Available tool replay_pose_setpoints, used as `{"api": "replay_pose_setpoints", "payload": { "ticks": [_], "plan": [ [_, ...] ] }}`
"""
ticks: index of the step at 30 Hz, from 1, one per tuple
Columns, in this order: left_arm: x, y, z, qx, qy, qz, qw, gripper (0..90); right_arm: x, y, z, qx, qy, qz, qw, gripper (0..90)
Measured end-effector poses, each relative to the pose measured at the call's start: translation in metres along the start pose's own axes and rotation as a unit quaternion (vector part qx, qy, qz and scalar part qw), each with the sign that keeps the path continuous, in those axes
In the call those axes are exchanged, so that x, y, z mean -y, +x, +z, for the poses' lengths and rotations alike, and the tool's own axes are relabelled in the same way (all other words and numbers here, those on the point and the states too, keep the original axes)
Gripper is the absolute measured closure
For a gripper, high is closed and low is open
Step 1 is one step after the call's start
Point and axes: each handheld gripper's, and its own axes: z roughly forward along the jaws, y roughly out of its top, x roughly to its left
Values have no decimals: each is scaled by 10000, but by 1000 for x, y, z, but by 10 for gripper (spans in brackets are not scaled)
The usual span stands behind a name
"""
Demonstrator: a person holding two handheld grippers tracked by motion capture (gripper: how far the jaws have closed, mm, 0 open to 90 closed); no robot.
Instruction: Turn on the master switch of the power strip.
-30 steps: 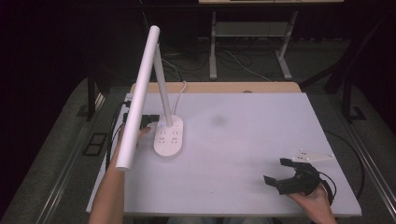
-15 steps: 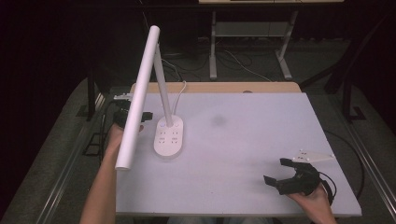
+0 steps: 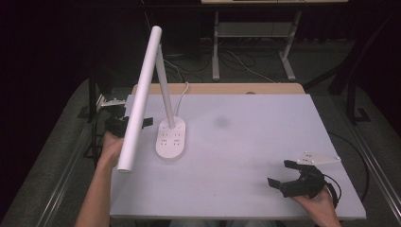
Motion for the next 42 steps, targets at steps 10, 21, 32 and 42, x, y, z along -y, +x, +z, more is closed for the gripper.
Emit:
{"api": "replay_pose_setpoints", "payload": {
  "ticks": [10, 21, 32, 42],
  "plan": [
    [16, -3, -16, 102, -123, -216, 9996, 0, 0, 0, -2, 9, -36, -4, 10000, 2],
    [41, -23, -29, 298, -290, 11, 9991, 0, 0, 1, -3, 7, -51, -15, 10000, 2],
    [65, -40, -32, 447, -365, 20, 9983, 0, 0, 0, -4, -1, -56, -5, 10000, 2],
    [85, -66, -30, 689, -330, 316, 9966, 0, 0, 1, -4, -41, -50, -24, 10000, 2]
  ]
}}
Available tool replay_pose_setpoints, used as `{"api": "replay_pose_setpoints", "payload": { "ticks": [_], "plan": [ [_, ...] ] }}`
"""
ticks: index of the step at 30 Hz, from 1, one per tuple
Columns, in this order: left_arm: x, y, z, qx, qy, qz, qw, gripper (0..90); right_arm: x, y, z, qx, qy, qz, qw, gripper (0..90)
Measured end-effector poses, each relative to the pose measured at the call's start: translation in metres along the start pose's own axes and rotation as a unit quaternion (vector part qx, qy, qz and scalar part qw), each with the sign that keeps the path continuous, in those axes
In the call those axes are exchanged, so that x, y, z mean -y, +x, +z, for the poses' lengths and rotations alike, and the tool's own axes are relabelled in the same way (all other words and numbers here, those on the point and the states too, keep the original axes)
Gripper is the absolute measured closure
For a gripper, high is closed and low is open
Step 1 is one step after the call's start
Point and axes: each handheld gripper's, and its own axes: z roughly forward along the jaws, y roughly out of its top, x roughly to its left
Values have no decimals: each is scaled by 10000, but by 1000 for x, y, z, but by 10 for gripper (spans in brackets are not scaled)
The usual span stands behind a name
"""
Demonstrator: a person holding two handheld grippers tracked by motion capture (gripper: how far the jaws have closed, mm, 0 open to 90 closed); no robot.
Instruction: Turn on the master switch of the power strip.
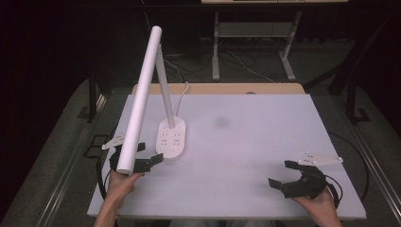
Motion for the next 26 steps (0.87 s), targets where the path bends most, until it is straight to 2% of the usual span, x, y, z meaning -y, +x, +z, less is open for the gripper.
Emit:
{"api": "replay_pose_setpoints", "payload": {
  "ticks": [5, 11, 12, 16, 23, 26],
  "plan": [
    [9, -10, 6, 161, 139, 224, 9995, 0, 1, 0, -1, -26, -34, 29, 10000, 2],
    [17, -15, 11, 285, 186, 343, 9988, 0, 1, 1, -3, -80, -51, 48, 9999, 2],
    [19, -16, 12, 363, 202, 398, 9983, 0, 1, 1, -3, -110, -58, 43, 9999, 2],
    [22, -17, 14, 406, 263, 389, 9981, 2, 1, 0, -4, -133, -72, 19, 9999, 2],
    [30, -21, 17, 513, 456, 510, 9963, 11, 1, 2, -3, -180, -46, 53, 9998, 2],
    [30, -22, 18, 547, 464, 516, 9961, 12, 1, 2, -2, -211, -21, 37, 9998, 2]
  ]
}}
